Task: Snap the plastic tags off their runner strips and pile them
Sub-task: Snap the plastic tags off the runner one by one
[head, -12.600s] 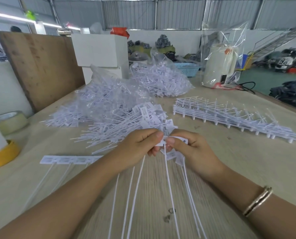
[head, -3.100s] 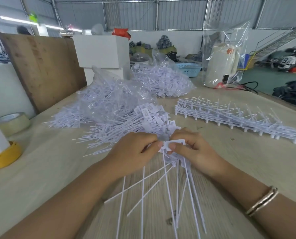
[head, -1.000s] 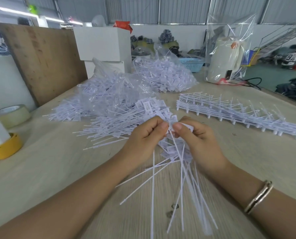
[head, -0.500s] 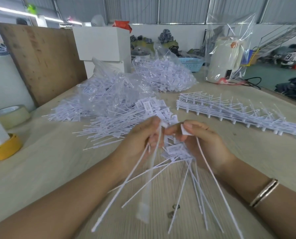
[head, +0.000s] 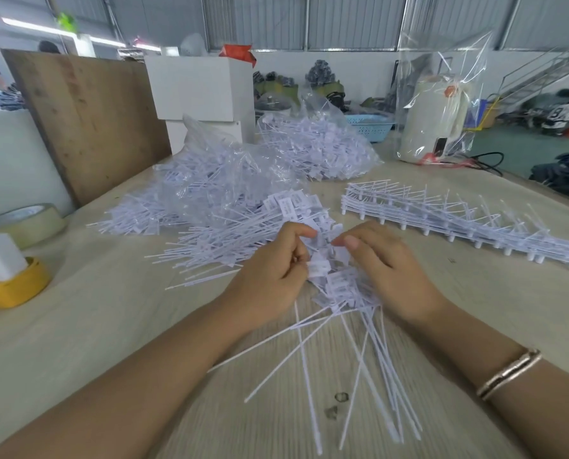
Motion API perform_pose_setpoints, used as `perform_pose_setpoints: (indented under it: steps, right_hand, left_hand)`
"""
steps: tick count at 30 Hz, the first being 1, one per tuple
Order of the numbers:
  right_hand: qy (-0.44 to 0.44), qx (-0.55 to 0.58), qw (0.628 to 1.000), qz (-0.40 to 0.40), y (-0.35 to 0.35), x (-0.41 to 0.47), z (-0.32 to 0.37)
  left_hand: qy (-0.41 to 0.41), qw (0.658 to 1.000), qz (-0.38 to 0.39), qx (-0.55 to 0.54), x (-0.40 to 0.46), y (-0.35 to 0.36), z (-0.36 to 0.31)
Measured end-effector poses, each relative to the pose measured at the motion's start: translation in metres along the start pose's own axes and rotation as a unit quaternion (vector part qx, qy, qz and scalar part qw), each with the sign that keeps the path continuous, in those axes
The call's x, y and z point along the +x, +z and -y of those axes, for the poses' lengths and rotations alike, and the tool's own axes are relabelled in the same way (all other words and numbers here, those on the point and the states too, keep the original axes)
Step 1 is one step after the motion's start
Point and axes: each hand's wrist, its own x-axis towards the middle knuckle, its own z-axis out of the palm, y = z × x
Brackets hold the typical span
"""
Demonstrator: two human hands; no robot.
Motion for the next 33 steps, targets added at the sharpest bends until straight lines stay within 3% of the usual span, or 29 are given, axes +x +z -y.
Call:
perform_pose_setpoints:
  steps: [5, 11, 19, 26, 33]
  right_hand:
    - [-0.022, -0.031, 0.996, 0.077, 0.009, -0.006, 0.009]
    - [-0.024, 0.043, 0.998, 0.027, 0.004, -0.005, 0.008]
    - [-0.024, 0.087, 0.994, 0.069, 0.004, -0.006, 0.008]
    - [-0.049, 0.207, 0.977, 0.002, 0.009, -0.007, 0.011]
    - [-0.041, 0.370, 0.928, -0.001, 0.016, -0.010, 0.015]
  left_hand:
    - [0.051, 0.999, -0.002, 0.001, -0.001, 0.000, -0.006]
    - [-0.022, 0.999, 0.024, 0.018, 0.001, -0.006, -0.004]
    - [-0.055, 0.992, 0.053, -0.105, -0.002, -0.001, -0.008]
    - [-0.079, 0.971, 0.042, -0.223, -0.002, 0.005, -0.008]
    - [-0.085, 0.939, 0.037, -0.330, 0.000, 0.011, -0.006]
